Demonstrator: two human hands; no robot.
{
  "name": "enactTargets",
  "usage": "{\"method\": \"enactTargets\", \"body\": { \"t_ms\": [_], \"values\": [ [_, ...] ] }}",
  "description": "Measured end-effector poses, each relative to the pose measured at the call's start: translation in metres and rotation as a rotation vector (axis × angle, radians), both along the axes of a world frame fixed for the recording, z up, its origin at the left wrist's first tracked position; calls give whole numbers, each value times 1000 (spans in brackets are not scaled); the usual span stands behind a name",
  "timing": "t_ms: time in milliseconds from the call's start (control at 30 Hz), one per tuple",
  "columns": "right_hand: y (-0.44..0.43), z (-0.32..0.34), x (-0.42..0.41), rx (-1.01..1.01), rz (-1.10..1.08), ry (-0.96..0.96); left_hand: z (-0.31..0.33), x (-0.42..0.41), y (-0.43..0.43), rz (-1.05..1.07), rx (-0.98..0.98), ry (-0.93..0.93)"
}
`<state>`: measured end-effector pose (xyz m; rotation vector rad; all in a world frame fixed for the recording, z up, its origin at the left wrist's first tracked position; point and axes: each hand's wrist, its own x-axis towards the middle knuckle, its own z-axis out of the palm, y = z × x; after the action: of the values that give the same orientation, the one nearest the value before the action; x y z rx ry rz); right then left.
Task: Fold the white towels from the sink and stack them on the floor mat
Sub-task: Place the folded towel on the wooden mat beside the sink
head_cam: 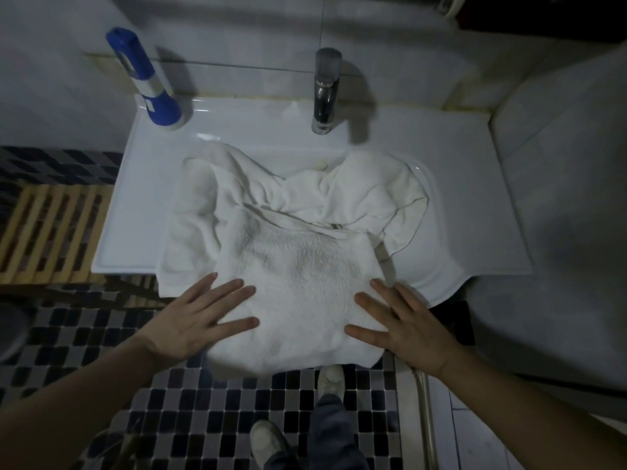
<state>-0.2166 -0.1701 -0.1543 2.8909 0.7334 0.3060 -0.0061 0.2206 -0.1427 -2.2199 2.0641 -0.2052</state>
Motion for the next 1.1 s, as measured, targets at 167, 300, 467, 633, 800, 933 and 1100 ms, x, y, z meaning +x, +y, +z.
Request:
{"method": "enactTargets", "body": {
  "t_ms": [167,300,467,633,800,933,1100],
  "values": [
    [5,3,-3,-23,-40,10,8,1,-3,36,14,59],
    [18,1,-19,-40,-96,38,11,-13,-3,95,16,84],
    [1,-1,-35,-95,-58,122,12,-9,15,121,95,125],
    [-9,-1,-26,-65,-67,166,6,-1,21,46,94,156],
    [-1,-7,-4,-147,15,138,-11,10,19,-68,115,18],
    [10,-4,3,11,-56,179,-15,10,9,-53,59,60],
    [20,8,6,353,-389,240,13,0,-8,470,-126,796]
  ]
}}
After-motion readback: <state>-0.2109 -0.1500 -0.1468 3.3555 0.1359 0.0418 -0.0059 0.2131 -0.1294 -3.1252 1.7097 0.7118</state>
